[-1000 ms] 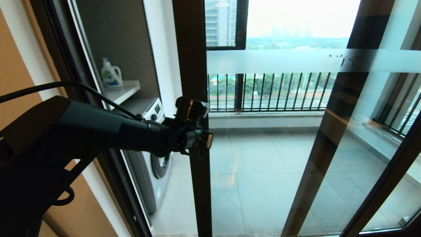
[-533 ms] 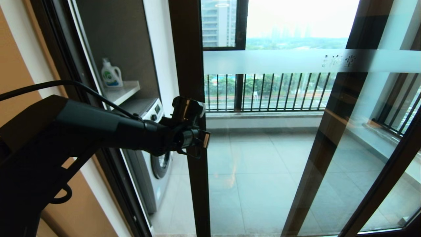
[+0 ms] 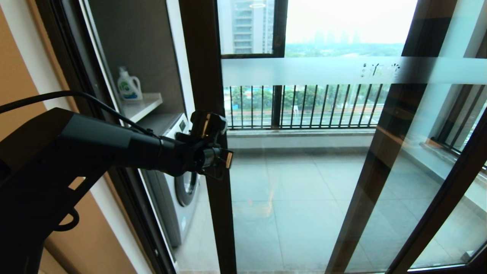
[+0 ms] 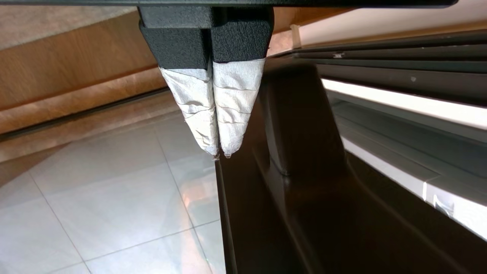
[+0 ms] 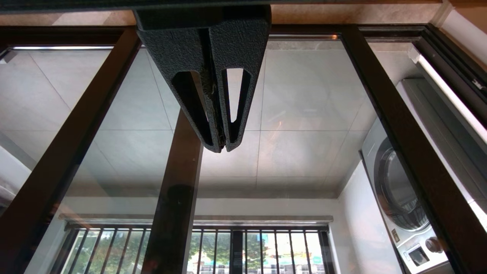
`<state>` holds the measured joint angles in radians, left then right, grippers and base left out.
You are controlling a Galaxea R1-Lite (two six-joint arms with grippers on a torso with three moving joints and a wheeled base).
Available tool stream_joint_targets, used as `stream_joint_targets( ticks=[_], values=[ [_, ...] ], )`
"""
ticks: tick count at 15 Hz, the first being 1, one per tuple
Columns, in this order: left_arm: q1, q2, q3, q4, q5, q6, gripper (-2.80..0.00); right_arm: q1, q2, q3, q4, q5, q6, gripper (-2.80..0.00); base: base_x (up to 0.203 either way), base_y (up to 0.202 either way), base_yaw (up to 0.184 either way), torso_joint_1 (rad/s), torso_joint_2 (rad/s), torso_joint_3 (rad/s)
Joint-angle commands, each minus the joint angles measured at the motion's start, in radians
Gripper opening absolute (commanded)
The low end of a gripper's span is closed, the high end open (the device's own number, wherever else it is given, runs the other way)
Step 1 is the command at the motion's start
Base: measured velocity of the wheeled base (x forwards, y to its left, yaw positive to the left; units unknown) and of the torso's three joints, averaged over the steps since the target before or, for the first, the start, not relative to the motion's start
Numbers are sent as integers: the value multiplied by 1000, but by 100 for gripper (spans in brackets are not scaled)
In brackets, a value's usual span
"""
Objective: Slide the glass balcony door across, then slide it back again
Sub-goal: Close the slid door
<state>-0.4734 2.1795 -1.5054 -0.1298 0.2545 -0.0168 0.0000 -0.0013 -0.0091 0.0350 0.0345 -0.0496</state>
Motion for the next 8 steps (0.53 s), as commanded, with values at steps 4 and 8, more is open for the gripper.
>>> stream_joint_targets(
  ticks=[4,8],
  values=[
    [48,-49,68,1,-6,13,-280,0,1,0,0,1,-1,-280,0,0,0,0,0,0],
    [62,-84,110,-1,-11,18,-280,0,1,0,0,1,-1,-280,0,0,0,0,0,0]
  ],
)
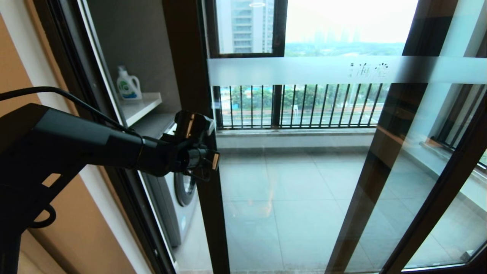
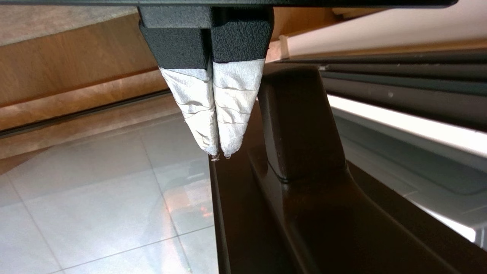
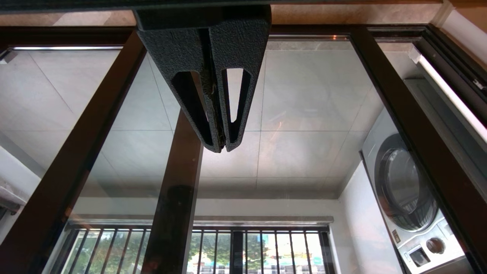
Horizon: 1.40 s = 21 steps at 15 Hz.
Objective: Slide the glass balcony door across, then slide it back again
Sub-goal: Close the slid door
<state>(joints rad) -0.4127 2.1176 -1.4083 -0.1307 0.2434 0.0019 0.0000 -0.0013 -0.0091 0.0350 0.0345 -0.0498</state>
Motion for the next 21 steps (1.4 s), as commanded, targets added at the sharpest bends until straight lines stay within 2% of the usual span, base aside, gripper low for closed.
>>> stream_joint_targets(
  ticks=[1,8,21],
  values=[
    [2,-36,31,-1,0,-1,-280,0,1,0,0,1,-1,-280,0,0,0,0,0,0],
    [51,-77,96,-6,-6,-5,-280,0,1,0,0,1,-1,-280,0,0,0,0,0,0],
    [132,-65,89,-4,-12,13,-280,0,1,0,0,1,-1,-280,0,0,0,0,0,0]
  ],
)
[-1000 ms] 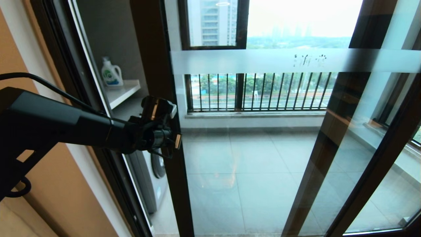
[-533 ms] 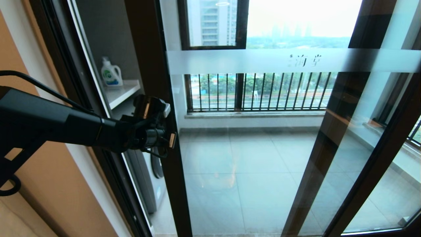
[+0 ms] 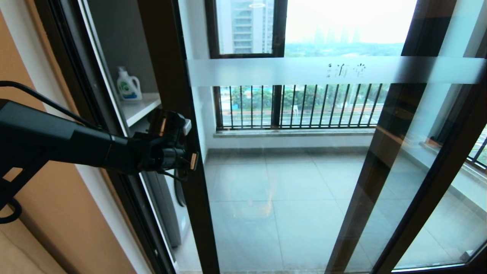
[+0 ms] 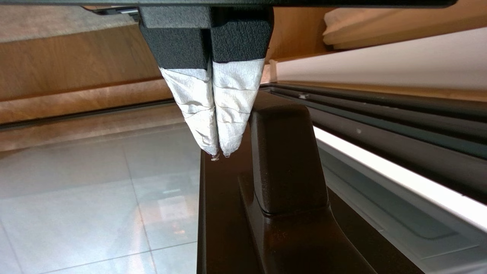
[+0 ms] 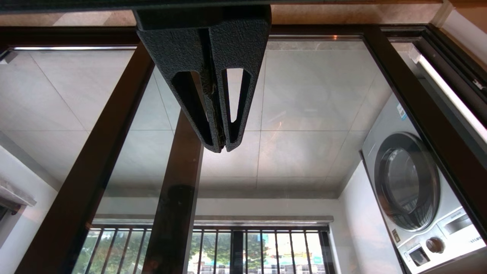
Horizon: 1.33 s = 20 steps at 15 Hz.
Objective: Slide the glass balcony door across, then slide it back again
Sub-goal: Close the slid door
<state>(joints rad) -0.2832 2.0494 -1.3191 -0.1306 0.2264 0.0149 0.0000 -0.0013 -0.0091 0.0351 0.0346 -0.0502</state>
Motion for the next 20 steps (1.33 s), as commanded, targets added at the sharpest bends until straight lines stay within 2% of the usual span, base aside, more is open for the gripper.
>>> stream_joint_targets(
  ticks=[1,10,16,20],
  values=[
    [7,3,0,-4,5,0,-280,0,1,0,0,1,0,-280,0,0,0,0,0,0],
    [70,-20,46,-8,3,11,-280,0,1,0,0,1,0,-280,0,0,0,0,0,0],
    [136,-5,52,-18,-34,13,-280,0,1,0,0,1,0,-280,0,0,0,0,0,0],
    [155,0,47,-18,-39,14,-280,0,1,0,0,1,0,-280,0,0,0,0,0,0]
  ],
)
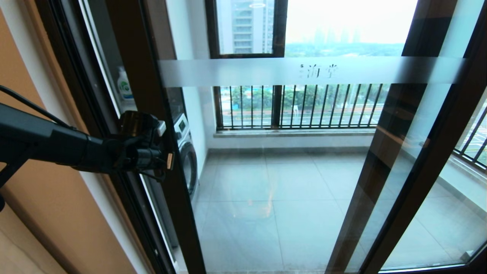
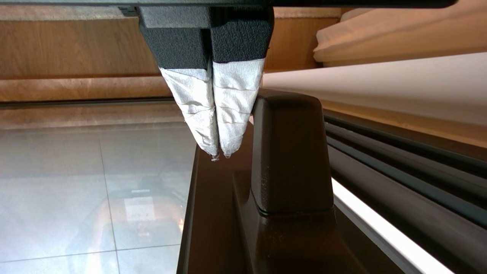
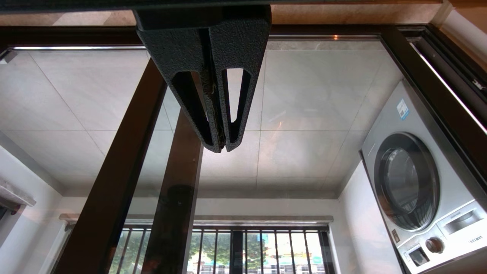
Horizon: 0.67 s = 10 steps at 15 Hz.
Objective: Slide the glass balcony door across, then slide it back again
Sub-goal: Close the slid door
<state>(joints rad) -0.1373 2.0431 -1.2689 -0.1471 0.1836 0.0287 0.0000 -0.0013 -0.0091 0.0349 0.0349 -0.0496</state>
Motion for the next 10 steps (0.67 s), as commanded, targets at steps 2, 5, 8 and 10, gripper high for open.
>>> stream_joint_targets(
  ticks=[2,5,8,10],
  values=[
    [19,15,-4,-7,2,2,-280,0,1,0,0,0,-1,-280,0,0,0,0,0,0],
    [45,22,0,-26,2,25,-280,0,1,0,0,0,-1,-280,0,0,0,0,0,0],
    [57,20,2,-26,2,26,-280,0,1,0,0,0,-1,-280,0,0,0,0,0,0],
    [76,19,0,-28,0,39,-280,0,1,0,0,0,-1,-280,0,0,0,0,0,0]
  ],
)
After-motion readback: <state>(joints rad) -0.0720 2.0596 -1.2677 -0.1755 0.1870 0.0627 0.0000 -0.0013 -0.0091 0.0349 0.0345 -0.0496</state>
